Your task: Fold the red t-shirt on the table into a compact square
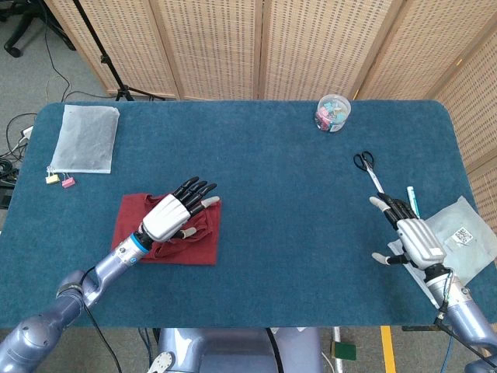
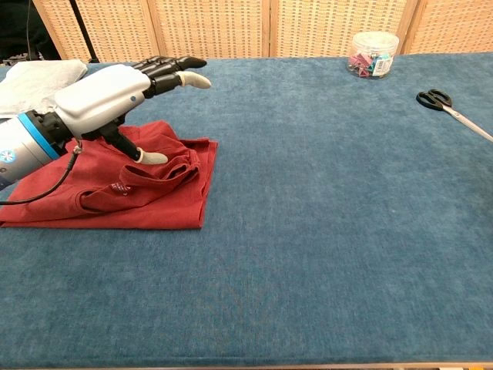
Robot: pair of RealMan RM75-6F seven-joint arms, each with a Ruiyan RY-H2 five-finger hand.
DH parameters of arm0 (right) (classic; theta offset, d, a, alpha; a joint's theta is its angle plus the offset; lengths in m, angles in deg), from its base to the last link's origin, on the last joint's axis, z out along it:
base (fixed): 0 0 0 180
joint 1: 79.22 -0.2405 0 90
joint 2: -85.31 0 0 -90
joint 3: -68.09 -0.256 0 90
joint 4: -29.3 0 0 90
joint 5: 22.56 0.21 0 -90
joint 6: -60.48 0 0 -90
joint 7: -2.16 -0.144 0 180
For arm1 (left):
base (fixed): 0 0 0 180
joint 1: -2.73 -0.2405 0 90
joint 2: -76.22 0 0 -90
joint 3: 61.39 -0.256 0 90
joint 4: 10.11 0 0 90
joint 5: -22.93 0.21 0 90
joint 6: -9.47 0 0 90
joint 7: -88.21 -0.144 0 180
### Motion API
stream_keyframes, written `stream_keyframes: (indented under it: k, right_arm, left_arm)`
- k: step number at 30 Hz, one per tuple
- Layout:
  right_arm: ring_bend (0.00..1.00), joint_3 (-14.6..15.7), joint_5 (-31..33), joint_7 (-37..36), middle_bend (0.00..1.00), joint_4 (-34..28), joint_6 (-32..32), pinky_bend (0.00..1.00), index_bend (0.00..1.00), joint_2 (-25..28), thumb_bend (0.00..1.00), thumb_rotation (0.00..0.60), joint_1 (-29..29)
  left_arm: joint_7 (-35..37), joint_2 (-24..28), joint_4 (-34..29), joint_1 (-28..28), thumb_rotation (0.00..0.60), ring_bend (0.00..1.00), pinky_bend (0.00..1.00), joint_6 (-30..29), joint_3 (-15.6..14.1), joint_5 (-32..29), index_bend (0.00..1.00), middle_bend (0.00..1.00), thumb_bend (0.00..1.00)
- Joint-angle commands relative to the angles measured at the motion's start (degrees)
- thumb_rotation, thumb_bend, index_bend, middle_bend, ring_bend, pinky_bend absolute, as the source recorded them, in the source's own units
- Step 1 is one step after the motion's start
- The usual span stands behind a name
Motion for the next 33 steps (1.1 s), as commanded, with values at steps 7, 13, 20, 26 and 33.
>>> stream_keyframes:
  k: [7,13,20,26,33]
  right_arm:
    - [0.0,0.1,0.0,0.3,0.0,-0.2,0.0,0.0,0.0,0.0,0.0,0.6,0.0]
    - [0.0,0.1,-0.1,0.3,0.0,-0.3,0.1,0.0,0.0,0.1,0.0,0.6,0.0]
    - [0.0,0.1,-0.3,0.2,0.0,-0.4,0.3,0.0,0.0,0.2,0.0,0.6,0.1]
    - [0.0,0.1,-0.4,0.0,0.0,-0.5,0.4,0.0,0.0,0.3,0.0,0.6,0.2]
    - [0.0,0.1,-0.5,-0.4,0.0,-0.5,0.5,0.0,0.0,0.4,0.0,0.6,0.2]
  left_arm:
    - [-8.4,20.3,-37.6,-1.5,0.6,0.0,0.0,13.6,2.2,-8.1,0.36,0.0,0.25]
    - [-13.3,26.1,-47.8,-2.3,0.6,0.0,0.0,19.8,3.2,-13.6,0.38,0.0,0.25]
    - [-21.8,28.2,-52.6,-2.8,0.6,0.0,0.0,24.2,5.0,-19.5,0.4,0.0,0.22]
    - [-26.1,28.2,-54.5,-3.3,0.6,0.0,0.0,27.3,5.7,-23.0,0.4,0.0,0.23]
    - [-26.5,26.8,-53.7,-3.9,0.6,0.0,0.0,28.6,5.9,-22.4,0.43,0.0,0.27]
